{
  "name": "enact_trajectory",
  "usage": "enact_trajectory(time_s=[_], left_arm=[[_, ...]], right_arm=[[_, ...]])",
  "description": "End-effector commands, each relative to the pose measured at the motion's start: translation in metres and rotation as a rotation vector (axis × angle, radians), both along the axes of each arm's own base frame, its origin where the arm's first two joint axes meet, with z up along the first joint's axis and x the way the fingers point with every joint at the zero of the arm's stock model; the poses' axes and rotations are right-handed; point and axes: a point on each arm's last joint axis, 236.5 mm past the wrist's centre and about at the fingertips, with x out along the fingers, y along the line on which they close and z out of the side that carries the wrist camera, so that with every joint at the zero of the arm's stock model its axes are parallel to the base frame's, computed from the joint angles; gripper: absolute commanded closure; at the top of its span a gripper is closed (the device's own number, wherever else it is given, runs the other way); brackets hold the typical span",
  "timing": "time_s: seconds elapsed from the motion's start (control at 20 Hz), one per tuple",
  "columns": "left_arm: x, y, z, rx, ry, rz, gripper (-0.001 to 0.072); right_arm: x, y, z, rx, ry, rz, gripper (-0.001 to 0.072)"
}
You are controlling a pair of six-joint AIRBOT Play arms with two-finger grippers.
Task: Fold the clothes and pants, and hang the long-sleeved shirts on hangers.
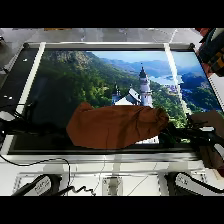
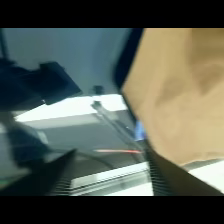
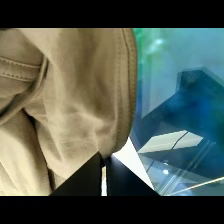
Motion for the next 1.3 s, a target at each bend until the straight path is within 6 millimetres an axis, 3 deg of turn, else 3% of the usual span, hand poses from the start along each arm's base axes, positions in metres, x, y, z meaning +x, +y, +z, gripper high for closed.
enact_trajectory(time_s=[0.0, 0.25, 0.45, 0.6, 0.7, 0.8, 0.9, 1.0, 1.1, 1.25], left_arm=[[0.007, -0.029, -0.008, -0.159, -0.003, -0.025, 0.0143], [0.005, -0.051, -0.044, -0.214, 0.039, -0.141, 0.0146], [-0.007, -0.069, -0.066, -0.244, 0.121, -0.195, 0.0393], [0.002, -0.080, -0.072, -0.240, 0.104, -0.191, 0.0700], [0.022, -0.090, -0.057, -0.294, 0.055, -0.152, 0.0696], [0.051, -0.100, -0.023, -0.374, -0.018, -0.148, 0.0697], [0.086, -0.107, 0.032, -0.445, -0.141, -0.179, 0.0697], [0.124, -0.114, 0.107, -0.514, -0.335, -0.194, 0.0697], [0.153, -0.119, 0.197, -0.589, -0.562, -0.188, 0.0697], [0.167, -0.110, 0.320, -0.713, -0.860, -0.141, 0.0696]], right_arm=[[0.001, 0.002, 0.001, 0.007, -0.009, 0.005, 0.0701], [0.000, 0.003, 0.002, 0.015, -0.007, 0.008, 0.0701], [0.001, 0.004, 0.002, 0.018, -0.009, 0.006, 0.0702], [0.004, 0.004, 0.008, 0.015, -0.029, 0.005, 0.0702], [0.011, 0.000, 0.019, -0.010, -0.072, 0.007, 0.0702], [0.025, -0.009, 0.040, -0.052, -0.144, 0.012, 0.0702], [0.045, -0.021, 0.073, -0.116, -0.247, 0.015, 0.0702], [0.062, -0.032, 0.111, -0.186, -0.353, 0.020, 0.0702], [0.071, -0.044, 0.145, -0.286, -0.435, 0.046, 0.0702], [0.073, -0.060, 0.188, -0.440, -0.518, 0.096, 0.0702]])
